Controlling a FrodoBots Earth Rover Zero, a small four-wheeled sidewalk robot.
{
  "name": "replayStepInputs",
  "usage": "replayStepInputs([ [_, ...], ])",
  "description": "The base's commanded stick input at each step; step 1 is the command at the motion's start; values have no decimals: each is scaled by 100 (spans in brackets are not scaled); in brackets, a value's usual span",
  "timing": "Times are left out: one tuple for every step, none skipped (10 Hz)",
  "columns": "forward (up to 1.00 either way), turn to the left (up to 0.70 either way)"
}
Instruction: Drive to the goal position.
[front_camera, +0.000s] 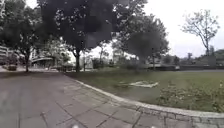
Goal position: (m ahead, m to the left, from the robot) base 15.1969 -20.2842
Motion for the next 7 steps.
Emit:
replayStepInputs([
  [0,-100],
  [0,-100],
  [0,-100],
  [0,-100],
  [0,-100],
  [0,-100],
  [0,-100],
])
